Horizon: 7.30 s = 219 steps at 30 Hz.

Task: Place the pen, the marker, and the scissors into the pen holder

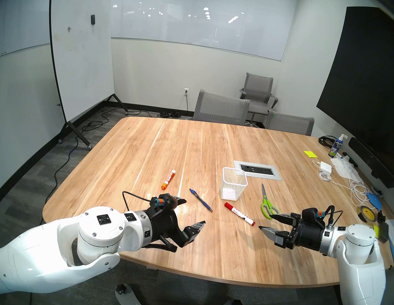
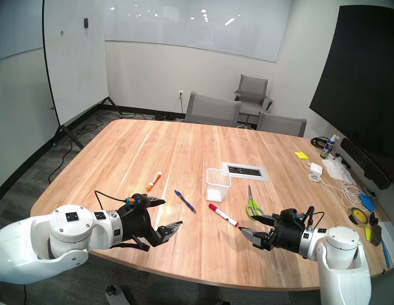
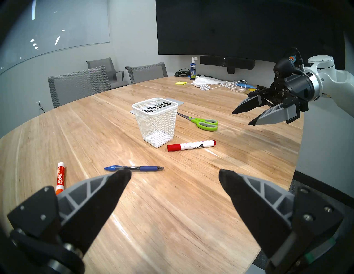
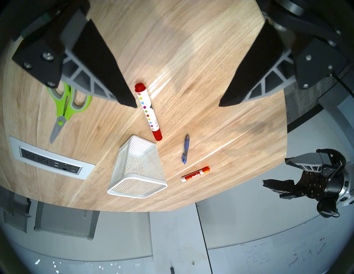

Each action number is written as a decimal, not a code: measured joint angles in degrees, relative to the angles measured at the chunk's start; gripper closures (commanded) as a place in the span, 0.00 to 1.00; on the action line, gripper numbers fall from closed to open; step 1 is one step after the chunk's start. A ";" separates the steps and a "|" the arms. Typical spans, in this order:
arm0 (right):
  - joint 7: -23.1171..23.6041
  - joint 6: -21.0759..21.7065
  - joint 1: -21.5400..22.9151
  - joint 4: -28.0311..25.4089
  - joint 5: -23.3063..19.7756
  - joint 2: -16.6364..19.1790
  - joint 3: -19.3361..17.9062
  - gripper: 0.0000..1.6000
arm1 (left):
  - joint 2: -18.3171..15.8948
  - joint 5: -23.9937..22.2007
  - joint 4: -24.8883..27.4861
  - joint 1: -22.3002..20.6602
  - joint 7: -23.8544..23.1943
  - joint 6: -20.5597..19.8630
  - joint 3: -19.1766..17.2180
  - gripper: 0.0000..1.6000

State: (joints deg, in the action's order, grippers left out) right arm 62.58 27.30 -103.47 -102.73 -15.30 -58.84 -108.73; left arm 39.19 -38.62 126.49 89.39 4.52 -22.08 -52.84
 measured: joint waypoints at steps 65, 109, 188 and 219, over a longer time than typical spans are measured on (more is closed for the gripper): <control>-8.66 0.09 6.24 -0.02 8.97 -1.94 9.76 0.00 | 0.00 -0.01 -0.08 -0.02 0.03 0.00 0.07 0.00; -7.34 3.32 21.01 13.32 16.23 -0.22 20.70 0.00 | 0.00 -0.01 -0.10 -0.03 0.03 0.00 0.09 0.00; -9.42 -0.34 23.69 19.55 22.17 -2.64 25.05 1.00 | -0.01 -0.02 -0.10 -0.03 0.06 0.00 0.09 0.00; 8.46 7.18 19.29 15.29 4.37 3.87 7.05 1.00 | 0.00 0.00 -0.14 -0.05 0.06 0.00 0.12 0.00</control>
State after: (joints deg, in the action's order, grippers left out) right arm 71.04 34.48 -84.18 -87.44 -10.93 -54.97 -101.68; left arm 39.18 -38.62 126.36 89.34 4.57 -22.08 -52.72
